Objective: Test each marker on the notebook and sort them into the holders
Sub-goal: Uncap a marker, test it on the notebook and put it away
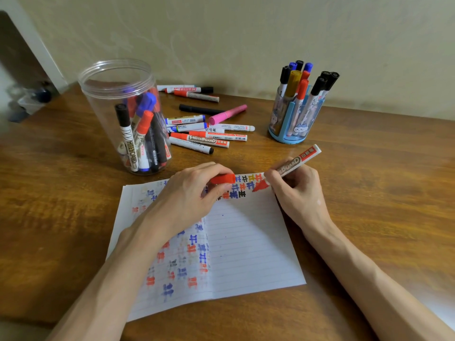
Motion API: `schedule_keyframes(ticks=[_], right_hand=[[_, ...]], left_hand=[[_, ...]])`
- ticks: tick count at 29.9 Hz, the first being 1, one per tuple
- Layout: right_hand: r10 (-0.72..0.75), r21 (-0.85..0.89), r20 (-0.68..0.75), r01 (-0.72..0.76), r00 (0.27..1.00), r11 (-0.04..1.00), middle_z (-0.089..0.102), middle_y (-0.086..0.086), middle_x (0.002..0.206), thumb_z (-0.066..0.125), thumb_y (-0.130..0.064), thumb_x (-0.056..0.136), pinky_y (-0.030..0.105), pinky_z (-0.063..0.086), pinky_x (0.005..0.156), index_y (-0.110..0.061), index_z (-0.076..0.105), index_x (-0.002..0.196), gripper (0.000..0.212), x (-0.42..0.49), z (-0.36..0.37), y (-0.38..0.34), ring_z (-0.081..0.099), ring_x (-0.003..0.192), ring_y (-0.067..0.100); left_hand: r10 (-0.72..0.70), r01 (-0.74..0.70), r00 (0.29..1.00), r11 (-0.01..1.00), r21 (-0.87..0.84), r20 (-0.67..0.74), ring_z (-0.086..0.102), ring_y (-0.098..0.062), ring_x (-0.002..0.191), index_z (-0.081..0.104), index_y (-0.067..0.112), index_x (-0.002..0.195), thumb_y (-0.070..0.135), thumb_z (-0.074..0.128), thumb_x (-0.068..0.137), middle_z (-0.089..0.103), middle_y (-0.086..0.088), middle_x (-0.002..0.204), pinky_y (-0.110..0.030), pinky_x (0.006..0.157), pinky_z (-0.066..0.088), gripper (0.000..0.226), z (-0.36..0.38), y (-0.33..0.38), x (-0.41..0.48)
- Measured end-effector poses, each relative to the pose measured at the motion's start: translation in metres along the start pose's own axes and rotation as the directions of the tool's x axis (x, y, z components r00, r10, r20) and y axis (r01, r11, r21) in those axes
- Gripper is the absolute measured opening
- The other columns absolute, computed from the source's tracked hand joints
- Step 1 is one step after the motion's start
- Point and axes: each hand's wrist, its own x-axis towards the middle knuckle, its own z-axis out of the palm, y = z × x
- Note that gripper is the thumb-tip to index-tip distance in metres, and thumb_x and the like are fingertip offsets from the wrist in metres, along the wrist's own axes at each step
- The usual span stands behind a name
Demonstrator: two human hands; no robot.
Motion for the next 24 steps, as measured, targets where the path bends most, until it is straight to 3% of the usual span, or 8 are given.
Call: schedule_keyframes(ticks=[3, 6, 10, 15, 18, 20, 22, 24], right_hand=[[0.000, 0.096, 0.012, -0.001, 1.000, 0.995, 0.072, -0.001, 0.075, 0.068, -0.004, 0.096, 0.018, 0.053, 0.063, -0.006, 0.070, 0.090, 0.007, 0.001, -0.003, -0.006, 0.069, 0.069, 0.004], [0.034, 0.233, 0.048, -0.045, 0.998, 0.971, 0.071, 0.010, 0.075, 0.068, -0.004, 0.096, 0.024, 0.053, 0.062, -0.007, 0.069, 0.096, 0.003, 0.001, -0.004, -0.012, 0.064, 0.065, 0.013], [0.044, 0.327, 0.088, -0.071, 0.995, 0.942, 0.073, 0.012, 0.078, 0.070, -0.010, 0.098, 0.038, 0.052, 0.065, -0.008, 0.068, 0.097, 0.003, -0.002, -0.004, -0.014, 0.066, 0.068, 0.023], [-0.047, 0.290, 0.164, -0.003, 0.985, 0.957, 0.074, 0.006, 0.082, 0.076, -0.016, 0.096, 0.028, 0.052, 0.061, -0.004, 0.072, 0.101, 0.013, -0.003, -0.001, -0.011, 0.068, 0.068, 0.020], [0.007, 0.298, 0.243, -0.081, 0.970, 0.951, 0.078, 0.005, 0.091, 0.081, -0.019, 0.091, 0.023, 0.052, 0.063, -0.008, 0.078, 0.105, 0.019, -0.004, -0.003, -0.009, 0.068, 0.073, 0.012], [0.088, 0.324, 0.299, -0.187, 0.950, 0.927, 0.079, 0.009, 0.094, 0.077, -0.031, 0.096, 0.029, 0.052, 0.068, -0.014, 0.080, 0.111, 0.023, -0.002, -0.007, -0.009, 0.068, 0.076, 0.017], [0.170, 0.422, 0.337, -0.310, 0.926, 0.852, 0.079, 0.016, 0.099, 0.068, -0.039, 0.098, 0.032, 0.053, 0.067, -0.013, 0.079, 0.114, 0.032, 0.002, -0.011, -0.011, 0.067, 0.077, 0.024], [0.193, 0.419, 0.300, -0.311, 0.934, 0.853, 0.079, 0.015, 0.096, 0.072, -0.037, 0.097, 0.028, 0.052, 0.063, -0.014, 0.081, 0.106, 0.026, 0.005, -0.016, -0.011, 0.064, 0.073, 0.021]], left_hand=[[-0.006, 0.006, 1.000, 1.000, -0.017, -0.002, 0.061, 0.000, 0.100, 0.065, 0.032, 0.128, 0.035, 0.067, 0.095, 0.066, 0.018, 0.119, -0.015, 0.081, 0.054, 0.034, 0.000, 0.000, 0.001], [-0.018, 0.018, 1.000, 0.998, -0.058, -0.001, 0.059, 0.006, 0.101, 0.065, 0.035, 0.128, 0.036, 0.072, 0.091, 0.063, 0.024, 0.114, -0.007, 0.079, 0.048, 0.038, -0.001, 0.002, 0.000], [-0.030, 0.027, 0.999, 0.994, -0.102, -0.022, 0.064, 0.003, 0.104, 0.066, 0.034, 0.122, 0.035, 0.077, 0.086, 0.068, 0.019, 0.113, -0.014, 0.083, 0.052, 0.037, -0.001, 0.002, 0.001], [-0.005, -0.002, 0.999, 0.991, -0.130, -0.050, 0.065, 0.005, 0.105, 0.068, 0.034, 0.114, 0.039, 0.077, 0.084, 0.070, 0.022, 0.106, -0.017, 0.086, 0.053, 0.031, -0.002, 0.004, 0.000], [0.015, -0.024, 0.997, 0.992, -0.120, -0.076, 0.063, 0.010, 0.101, 0.068, 0.032, 0.112, 0.037, 0.075, 0.086, 0.069, 0.023, 0.102, -0.009, 0.078, 0.049, 0.027, -0.002, 0.004, 0.001], [0.026, -0.035, 0.995, 0.995, -0.097, -0.093, 0.061, 0.013, 0.093, 0.067, 0.031, 0.113, 0.034, 0.074, 0.088, 0.069, 0.021, 0.101, -0.005, 0.070, 0.044, 0.026, -0.002, 0.003, 0.001], [0.026, -0.037, 0.993, 0.995, -0.095, -0.113, 0.063, 0.009, 0.093, 0.067, 0.029, 0.115, 0.034, 0.073, 0.089, 0.069, 0.019, 0.104, -0.005, 0.070, 0.045, 0.027, -0.002, 0.001, 0.002], [0.023, -0.036, 0.992, 0.994, -0.100, -0.125, 0.065, 0.003, 0.100, 0.067, 0.028, 0.118, 0.040, 0.068, 0.088, 0.069, 0.019, 0.108, -0.008, 0.075, 0.051, 0.032, -0.002, 0.001, 0.002]])
